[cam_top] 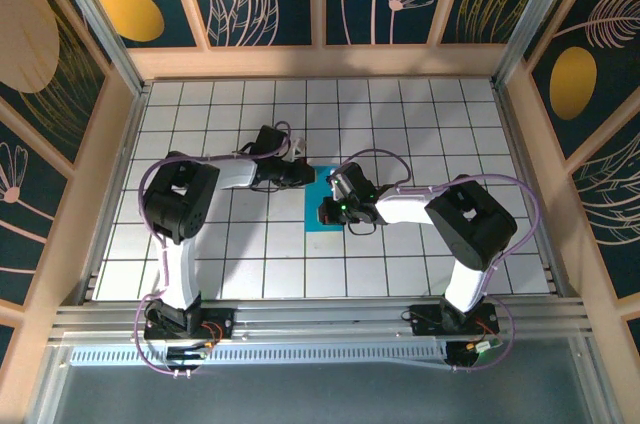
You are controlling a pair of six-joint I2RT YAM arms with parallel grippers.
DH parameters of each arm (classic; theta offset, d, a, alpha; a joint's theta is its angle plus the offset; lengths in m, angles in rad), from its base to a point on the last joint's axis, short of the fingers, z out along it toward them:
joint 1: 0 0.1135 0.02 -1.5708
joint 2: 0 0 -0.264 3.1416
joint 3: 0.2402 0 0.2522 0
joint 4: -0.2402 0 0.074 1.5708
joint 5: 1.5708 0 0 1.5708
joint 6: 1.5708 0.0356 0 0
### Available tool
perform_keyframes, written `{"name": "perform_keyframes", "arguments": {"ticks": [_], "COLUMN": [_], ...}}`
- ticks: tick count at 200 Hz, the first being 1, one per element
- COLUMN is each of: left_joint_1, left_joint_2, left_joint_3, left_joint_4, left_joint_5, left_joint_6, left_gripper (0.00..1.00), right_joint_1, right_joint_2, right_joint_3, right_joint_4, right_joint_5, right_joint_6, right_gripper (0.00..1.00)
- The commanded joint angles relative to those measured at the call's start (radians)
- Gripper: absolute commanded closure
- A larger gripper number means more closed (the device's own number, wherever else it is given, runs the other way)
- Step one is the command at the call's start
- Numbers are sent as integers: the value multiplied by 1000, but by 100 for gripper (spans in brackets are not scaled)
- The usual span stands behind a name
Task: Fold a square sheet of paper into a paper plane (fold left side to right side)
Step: First fold the square sheet of paper in half at the center of the table.
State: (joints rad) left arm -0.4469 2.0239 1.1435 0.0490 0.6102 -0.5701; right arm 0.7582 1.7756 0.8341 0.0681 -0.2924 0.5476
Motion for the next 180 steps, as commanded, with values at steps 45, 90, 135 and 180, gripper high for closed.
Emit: {"name": "perform_keyframes", "arguments": {"ticks": [45, 90, 135, 180], "left_joint_1": [15, 41, 77, 96], "left_joint_2": [68, 101, 157, 201], "left_joint_3": [60, 82, 188, 242], "left_joint_4": [-1, -1, -61, -86], "left_joint_5": [-101, -147, -172, -190], "left_joint_6": [13, 9, 37, 47], "left_gripper": [99, 100, 99, 99], "right_joint_1": [-12, -13, -13, -13], "right_joint_2": [59, 62, 62, 58], "right_joint_3": [-56, -61, -66, -64], "right_joint_4": [-265, -272, -272, -269], "right_joint_5": [79, 85, 82, 78], "right_joint_6": [-26, -29, -28, -26], "right_gripper": [100, 100, 100, 100]}}
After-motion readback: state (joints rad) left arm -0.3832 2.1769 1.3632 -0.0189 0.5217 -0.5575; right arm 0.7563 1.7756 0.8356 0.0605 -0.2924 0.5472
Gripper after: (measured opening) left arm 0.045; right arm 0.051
